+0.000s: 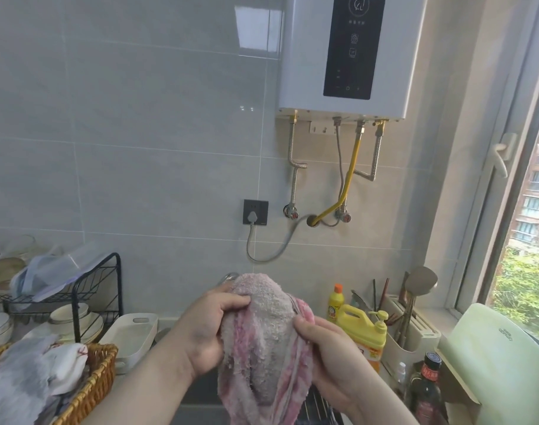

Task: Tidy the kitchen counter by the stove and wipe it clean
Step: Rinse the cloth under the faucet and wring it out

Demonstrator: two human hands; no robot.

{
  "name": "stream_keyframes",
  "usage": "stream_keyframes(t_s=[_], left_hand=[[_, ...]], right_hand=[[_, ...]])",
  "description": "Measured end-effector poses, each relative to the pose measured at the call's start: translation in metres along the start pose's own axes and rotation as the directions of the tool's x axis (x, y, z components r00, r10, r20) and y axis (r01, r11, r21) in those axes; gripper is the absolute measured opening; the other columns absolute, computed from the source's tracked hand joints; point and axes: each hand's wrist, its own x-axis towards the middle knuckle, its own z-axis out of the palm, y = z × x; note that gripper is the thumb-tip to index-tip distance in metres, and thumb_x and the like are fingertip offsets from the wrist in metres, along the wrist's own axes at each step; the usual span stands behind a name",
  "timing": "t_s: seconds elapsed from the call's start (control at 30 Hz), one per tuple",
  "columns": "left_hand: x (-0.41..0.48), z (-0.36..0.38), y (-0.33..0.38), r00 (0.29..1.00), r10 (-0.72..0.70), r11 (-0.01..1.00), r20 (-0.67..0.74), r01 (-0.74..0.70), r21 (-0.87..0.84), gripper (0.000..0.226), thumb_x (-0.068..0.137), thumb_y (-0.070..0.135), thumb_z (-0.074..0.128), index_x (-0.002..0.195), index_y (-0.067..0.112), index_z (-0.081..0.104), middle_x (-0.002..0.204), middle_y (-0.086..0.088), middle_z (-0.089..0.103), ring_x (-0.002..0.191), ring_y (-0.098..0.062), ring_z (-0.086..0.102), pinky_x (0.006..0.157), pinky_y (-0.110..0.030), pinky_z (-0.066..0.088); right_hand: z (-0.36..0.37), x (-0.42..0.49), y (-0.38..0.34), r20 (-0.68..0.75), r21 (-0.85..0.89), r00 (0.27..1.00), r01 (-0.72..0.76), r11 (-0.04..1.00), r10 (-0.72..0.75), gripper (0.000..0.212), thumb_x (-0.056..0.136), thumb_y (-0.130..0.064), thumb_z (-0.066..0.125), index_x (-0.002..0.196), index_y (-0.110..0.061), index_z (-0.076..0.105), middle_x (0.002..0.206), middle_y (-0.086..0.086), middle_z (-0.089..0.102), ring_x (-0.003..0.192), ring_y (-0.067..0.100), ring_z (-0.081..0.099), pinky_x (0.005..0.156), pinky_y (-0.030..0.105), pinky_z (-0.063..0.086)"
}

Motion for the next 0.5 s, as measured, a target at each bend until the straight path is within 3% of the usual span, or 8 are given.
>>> stream_keyframes(t_s=[0.1, 0.17, 0.23, 0.27, 0.33, 0.4, 0.5], left_hand=[[0.003, -0.009, 0.007, 0.996, 0.033, 0.999, -0.086, -0.033, 0.001, 0.031, 0.087, -0.009, 0.046, 0.111, 0.0, 0.063, 0.089, -0.024, 0.069, 0.079, -0.036, 0.068, 0.08, -0.051, 0.056], [0.003, -0.014, 0.009, 0.996, 0.054, 0.998, -0.076, -0.056, -0.018, 0.036, 0.087, -0.011, 0.044, 0.112, 0.006, 0.065, 0.09, -0.023, 0.07, 0.079, -0.036, 0.068, 0.078, -0.052, 0.056], [0.001, -0.014, 0.01, 0.995, 0.087, 0.996, -0.04, -0.088, -0.019, 0.041, 0.087, -0.013, 0.042, 0.109, 0.012, 0.067, 0.091, -0.022, 0.071, 0.078, -0.036, 0.069, 0.075, -0.049, 0.057], [0.0, -0.012, 0.011, 0.994, 0.105, 0.994, -0.018, -0.105, -0.02, 0.043, 0.087, -0.014, 0.042, 0.108, 0.014, 0.069, 0.093, -0.022, 0.071, 0.08, -0.036, 0.069, 0.077, -0.049, 0.057], [-0.002, -0.006, 0.013, 0.99, 0.14, 0.99, 0.017, -0.139, -0.025, 0.046, 0.088, -0.014, 0.041, 0.103, 0.016, 0.073, 0.093, -0.021, 0.071, 0.083, -0.037, 0.067, 0.082, -0.05, 0.055], [-0.001, 0.0, 0.018, 0.983, 0.177, 0.984, 0.045, -0.177, -0.015, 0.046, 0.089, -0.014, 0.04, 0.105, 0.015, 0.072, 0.092, -0.02, 0.071, 0.084, -0.036, 0.067, 0.084, -0.05, 0.054], [0.0, 0.009, 0.025, 0.976, 0.203, 0.977, 0.084, -0.207, 0.046, 0.047, 0.089, -0.015, 0.04, 0.112, 0.014, 0.07, 0.096, -0.021, 0.069, 0.087, -0.035, 0.066, 0.089, -0.051, 0.051]], right_hand=[[-0.009, 0.006, -0.001, -0.099, 0.012, 0.995, 0.031, 0.999, -0.03, 0.022, 0.094, 0.002, 0.05, 0.098, 0.017, 0.065, 0.102, 0.035, 0.067, 0.093, 0.045, 0.068, 0.094, 0.052, 0.05], [-0.011, 0.006, -0.003, -0.177, -0.119, 0.982, 0.05, 0.992, -0.071, 0.013, 0.085, 0.0, 0.059, 0.078, 0.009, 0.064, 0.084, 0.028, 0.064, 0.077, 0.039, 0.062, 0.079, 0.046, 0.049], [-0.011, 0.011, -0.001, -0.267, -0.35, 0.956, 0.024, 0.937, -0.125, 0.018, 0.079, -0.012, 0.059, 0.061, -0.008, 0.058, 0.067, 0.017, 0.054, 0.064, 0.03, 0.052, 0.065, 0.039, 0.039], [-0.011, 0.012, 0.0, -0.289, -0.504, 0.945, -0.013, 0.864, -0.154, 0.024, 0.082, -0.021, 0.056, 0.06, -0.011, 0.058, 0.066, 0.016, 0.057, 0.062, 0.03, 0.054, 0.063, 0.036, 0.04], [-0.011, 0.013, 0.002, -0.279, -0.767, 0.936, -0.082, 0.636, -0.216, 0.028, 0.092, -0.034, 0.05, 0.077, -0.013, 0.062, 0.075, 0.005, 0.064, 0.07, 0.022, 0.06, 0.063, 0.029, 0.045], [-0.017, 0.016, 0.009, -0.246, -0.886, 0.942, -0.122, 0.448, -0.229, 0.02, 0.095, -0.031, 0.047, 0.084, -0.018, 0.056, 0.074, -0.007, 0.055, 0.069, 0.012, 0.053, 0.06, 0.022, 0.043], [-0.023, 0.017, 0.018, -0.259, -0.906, 0.947, -0.169, 0.388, -0.192, 0.021, 0.095, -0.026, 0.045, 0.082, -0.015, 0.057, 0.071, -0.005, 0.052, 0.069, 0.015, 0.051, 0.067, 0.028, 0.046]])
